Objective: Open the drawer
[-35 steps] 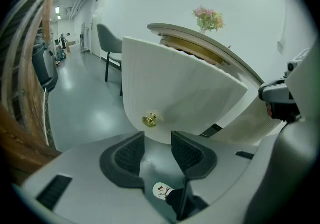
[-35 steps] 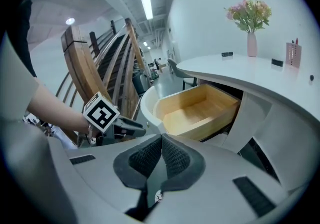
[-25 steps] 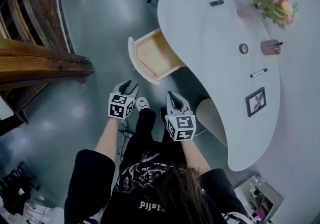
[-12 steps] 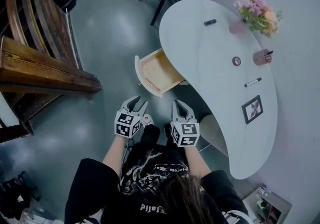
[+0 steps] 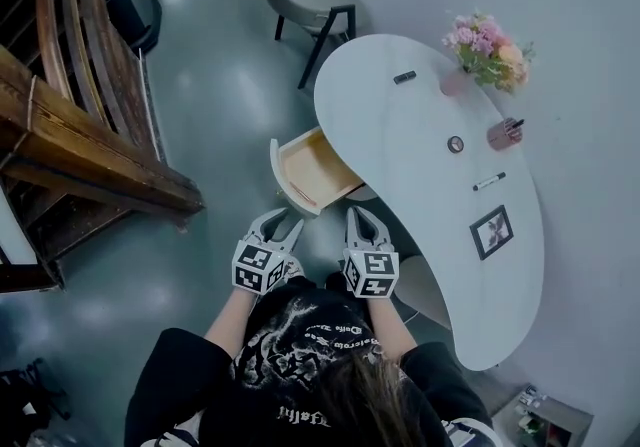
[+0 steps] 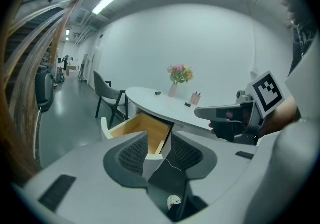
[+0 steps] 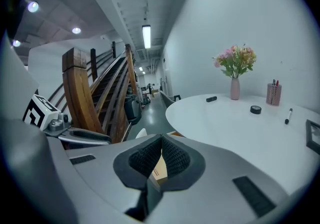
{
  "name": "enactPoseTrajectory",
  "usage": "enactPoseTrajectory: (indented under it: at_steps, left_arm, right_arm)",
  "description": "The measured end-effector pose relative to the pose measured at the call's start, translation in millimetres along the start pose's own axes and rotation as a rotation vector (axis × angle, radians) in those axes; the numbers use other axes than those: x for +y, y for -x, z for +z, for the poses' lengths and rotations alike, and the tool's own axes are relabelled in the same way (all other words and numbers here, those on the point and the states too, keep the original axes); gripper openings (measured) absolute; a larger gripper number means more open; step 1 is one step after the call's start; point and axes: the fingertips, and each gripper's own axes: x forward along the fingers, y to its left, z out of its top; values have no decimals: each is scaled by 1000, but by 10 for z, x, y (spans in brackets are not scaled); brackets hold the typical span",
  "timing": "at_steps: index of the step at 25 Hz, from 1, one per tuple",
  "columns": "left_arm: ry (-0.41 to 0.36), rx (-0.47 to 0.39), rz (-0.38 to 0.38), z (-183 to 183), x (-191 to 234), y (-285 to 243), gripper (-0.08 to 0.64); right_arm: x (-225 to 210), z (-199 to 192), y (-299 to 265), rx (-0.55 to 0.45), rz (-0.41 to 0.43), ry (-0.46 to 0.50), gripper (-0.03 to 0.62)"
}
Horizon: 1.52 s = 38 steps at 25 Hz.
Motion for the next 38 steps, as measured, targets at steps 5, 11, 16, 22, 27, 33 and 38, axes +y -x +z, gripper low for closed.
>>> enactPoseTrajectory:
  at_steps: [5,11,16,22,27,33,38]
  left_arm:
    - [-45,-60,14,276,-88,70,158]
    - [-75,-123,18,448,-209,192,152]
    - [-111,-162,11,551,-343,291,149]
    - [-120,-239,29,726,-389,481,128]
    - [-135,-315,27,956,-444,585,118]
    - [-179,-321,15,1036,-491,573,85]
    - [-171,-359,26,1115,-479,585,29]
  right_arm:
    - [5,214,114,-83,-6,-14,26]
    - [72,358,227,-146,3,3,26]
    - [96,505,330,-200,-7,13,26]
    - [146,571,416,-224,-27,11,26]
    - [82,589,452,-217,-44,11,26]
    - [25,693,501,-242,-66,20,26]
    - [110,712,467,-235,-43,77,25]
